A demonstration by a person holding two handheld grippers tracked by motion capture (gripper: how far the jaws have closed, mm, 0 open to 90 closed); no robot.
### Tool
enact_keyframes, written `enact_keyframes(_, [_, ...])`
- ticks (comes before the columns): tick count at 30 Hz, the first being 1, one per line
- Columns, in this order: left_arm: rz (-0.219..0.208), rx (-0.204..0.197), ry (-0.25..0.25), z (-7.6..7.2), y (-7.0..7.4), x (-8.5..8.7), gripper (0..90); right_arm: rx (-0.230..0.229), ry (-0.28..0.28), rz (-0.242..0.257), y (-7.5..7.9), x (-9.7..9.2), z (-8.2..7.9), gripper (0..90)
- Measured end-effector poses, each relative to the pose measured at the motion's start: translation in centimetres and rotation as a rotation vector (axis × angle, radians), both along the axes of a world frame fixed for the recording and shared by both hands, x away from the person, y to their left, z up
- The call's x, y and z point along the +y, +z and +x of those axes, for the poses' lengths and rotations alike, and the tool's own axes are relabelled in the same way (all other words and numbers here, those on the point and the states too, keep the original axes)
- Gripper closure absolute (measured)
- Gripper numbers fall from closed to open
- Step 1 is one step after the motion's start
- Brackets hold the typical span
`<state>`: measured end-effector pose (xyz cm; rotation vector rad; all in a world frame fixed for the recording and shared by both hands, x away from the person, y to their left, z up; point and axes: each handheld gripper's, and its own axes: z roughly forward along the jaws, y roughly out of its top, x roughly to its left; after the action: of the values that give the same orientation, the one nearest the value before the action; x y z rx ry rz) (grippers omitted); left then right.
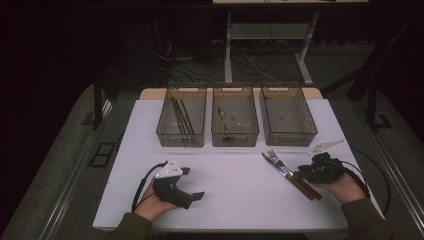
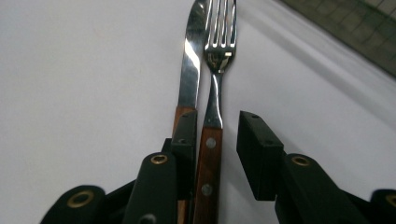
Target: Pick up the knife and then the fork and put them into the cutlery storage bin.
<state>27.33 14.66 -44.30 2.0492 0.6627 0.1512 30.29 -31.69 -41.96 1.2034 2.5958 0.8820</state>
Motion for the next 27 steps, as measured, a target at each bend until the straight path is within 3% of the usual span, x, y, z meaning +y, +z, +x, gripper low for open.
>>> enact_keyframes(14, [0.001,0.001,-0.003,0.0,0.0,0.0,0.6,0.038,0.027,-0.076,-0.8,0.5,-0.1,73.2])
enact_keyframes(19, [0.001,0.004,-0.003,0.0,0.0,0.0,0.6,0.057,0.039,-0.139,-1.1,0.7,0.0,73.5])
enact_keyframes(27, [0.002,0.006,-0.002,0.0,-0.1,-0.2,0.5,0.16,0.072,-0.233,-0.5,2.0,1.8,74.1])
